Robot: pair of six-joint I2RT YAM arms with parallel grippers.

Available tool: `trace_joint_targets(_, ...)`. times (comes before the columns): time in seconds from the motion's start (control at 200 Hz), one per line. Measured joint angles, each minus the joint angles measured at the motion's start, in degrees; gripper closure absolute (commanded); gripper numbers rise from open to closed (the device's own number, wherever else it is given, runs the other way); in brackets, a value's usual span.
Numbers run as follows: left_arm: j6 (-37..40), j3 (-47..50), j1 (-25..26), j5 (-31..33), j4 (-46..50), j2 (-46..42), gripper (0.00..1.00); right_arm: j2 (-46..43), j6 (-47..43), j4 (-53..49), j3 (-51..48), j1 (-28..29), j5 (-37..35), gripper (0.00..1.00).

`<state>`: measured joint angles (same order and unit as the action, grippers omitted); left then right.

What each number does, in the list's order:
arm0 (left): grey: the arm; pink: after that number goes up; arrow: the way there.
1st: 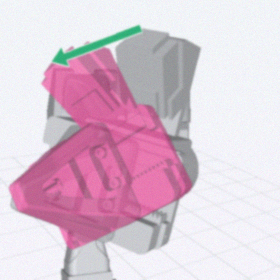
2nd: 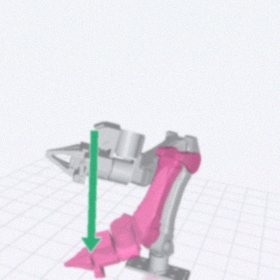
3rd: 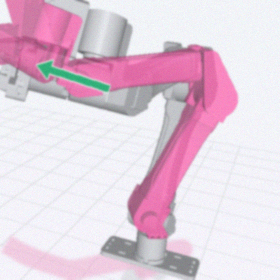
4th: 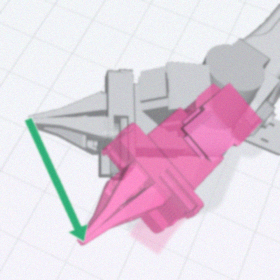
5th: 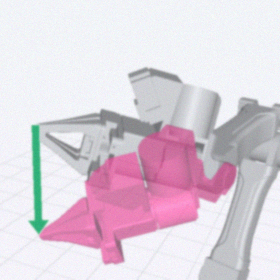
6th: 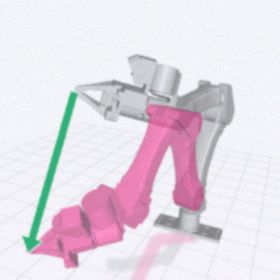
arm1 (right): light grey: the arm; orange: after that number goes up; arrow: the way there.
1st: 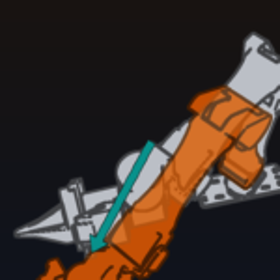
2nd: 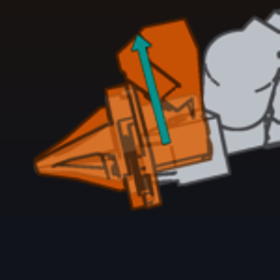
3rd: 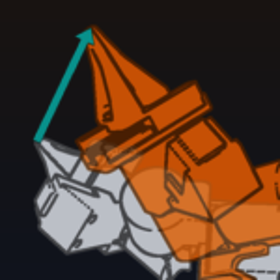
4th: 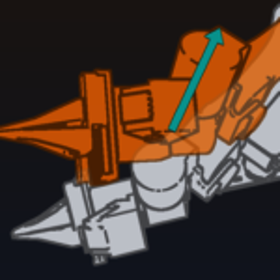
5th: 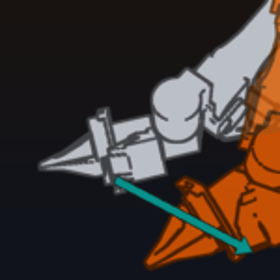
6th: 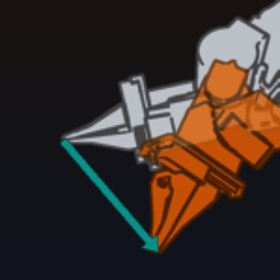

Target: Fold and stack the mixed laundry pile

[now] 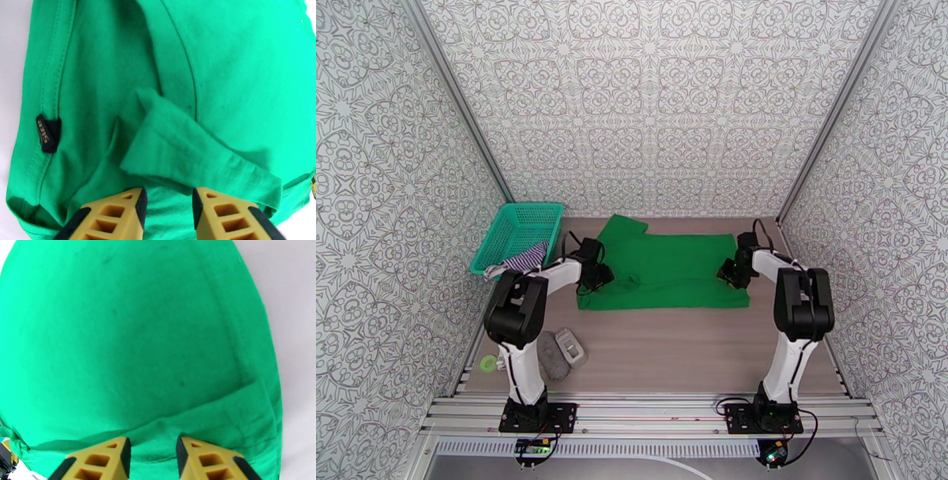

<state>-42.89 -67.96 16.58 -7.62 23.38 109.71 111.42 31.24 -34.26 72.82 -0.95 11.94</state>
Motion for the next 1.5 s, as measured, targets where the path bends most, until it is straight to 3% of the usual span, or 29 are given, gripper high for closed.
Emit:
trace_joint_targets(0.295,-3.54,5.84,5.05,1.77,3.04,-5.46,0.58,-7.41,0.92,0.13,-9.62,0.00,0.55,0.60)
trace_joint_targets(0.48,-3.34,4.00,4.83,1.79,9.55,-6.14,0.52,-8.15,-0.15,-7.58,-6.93,-0.02,-0.50,0.57)
trace_joint_targets(0.6,-1.29,-4.42,2.49,1.92,15.72,-5.27,0.50,-5.62,-2.19,-12.24,5.20,-0.57,-0.92,0.56)
trace_joint_targets(0.78,2.97,-20.26,-2.89,1.88,15.39,0.52,0.47,2.62,-5.81,-10.99,24.33,-3.26,-0.76,0.61)
trace_joint_targets(0.895,6.19,-30.14,-5.99,1.70,14.32,8.35,0.39,11.28,-7.39,-10.84,32.96,-5.51,-0.98,0.62)
trace_joint_targets(1.05,9.33,-44.22,-8.02,2.01,14.47,21.59,0.37,23.17,-8.39,-11.76,42.45,-7.06,-1.11,0.62)
trace_joint_targets(1.235,11.89,-56.26,-8.50,2.43,17.66,32.39,0.32,29.33,-8.74,-13.92,49.22,-6.99,-0.61,0.61)
trace_joint_targets(1.5,13.29,-66.40,-9.22,1.86,20.44,38.82,0.32,31.61,-8.68,-14.91,52.59,-6.97,-0.57,0.62)
